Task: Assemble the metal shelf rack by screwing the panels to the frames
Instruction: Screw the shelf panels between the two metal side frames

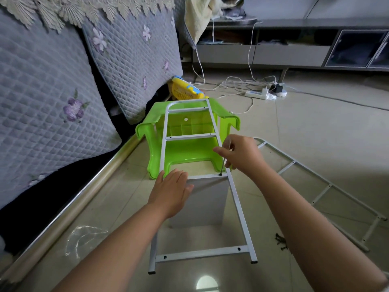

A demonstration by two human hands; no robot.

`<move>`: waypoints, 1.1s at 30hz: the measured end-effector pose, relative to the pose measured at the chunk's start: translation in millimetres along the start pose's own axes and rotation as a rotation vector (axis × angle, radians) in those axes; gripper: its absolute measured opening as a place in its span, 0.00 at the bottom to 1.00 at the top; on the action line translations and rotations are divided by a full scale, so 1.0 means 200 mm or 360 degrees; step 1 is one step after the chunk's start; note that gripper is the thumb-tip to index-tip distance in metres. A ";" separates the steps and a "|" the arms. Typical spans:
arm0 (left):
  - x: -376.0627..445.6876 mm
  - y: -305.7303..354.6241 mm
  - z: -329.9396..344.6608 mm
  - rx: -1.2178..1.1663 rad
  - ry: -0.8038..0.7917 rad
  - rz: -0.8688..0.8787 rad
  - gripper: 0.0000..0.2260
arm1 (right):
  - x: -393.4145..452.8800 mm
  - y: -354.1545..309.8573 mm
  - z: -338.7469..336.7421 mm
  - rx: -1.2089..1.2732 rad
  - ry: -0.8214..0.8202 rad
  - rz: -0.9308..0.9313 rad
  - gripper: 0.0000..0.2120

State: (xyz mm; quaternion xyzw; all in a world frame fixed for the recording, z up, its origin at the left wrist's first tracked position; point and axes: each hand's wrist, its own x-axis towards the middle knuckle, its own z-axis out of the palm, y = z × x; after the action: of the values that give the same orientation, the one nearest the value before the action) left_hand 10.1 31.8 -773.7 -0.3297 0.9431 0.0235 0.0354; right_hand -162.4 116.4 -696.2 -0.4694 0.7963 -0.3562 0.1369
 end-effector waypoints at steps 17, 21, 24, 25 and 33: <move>0.00 0.00 0.01 -0.0049 0.0015 0.0000 0.20 | -0.01 0.00 -0.05 -0.0020 0.0068 -0.0168 0.06; 0.01 0.00 0.02 -0.0048 0.0080 0.0015 0.30 | 0.01 -0.07 -0.08 -0.0266 -0.0043 -0.0175 0.04; 0.01 -0.01 0.02 -0.0009 0.0114 0.0020 0.43 | 0.02 -0.13 -0.08 -0.0511 -0.0137 -0.0113 0.08; 0.01 -0.01 0.03 -0.0009 0.0126 0.0013 0.43 | 0.03 -0.14 -0.08 -0.0557 -0.0137 -0.0091 0.10; 0.01 -0.02 0.03 -0.0022 0.0110 0.0003 0.39 | 0.01 -0.23 -0.09 -0.1199 -0.0491 -0.0362 0.12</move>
State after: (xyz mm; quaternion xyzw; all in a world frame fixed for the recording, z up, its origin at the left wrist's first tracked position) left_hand 10.8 28.7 -779.9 -0.3296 0.9439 0.0188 0.0005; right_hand -142.9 108.7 -650.8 -0.6194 0.7841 0.0214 0.0332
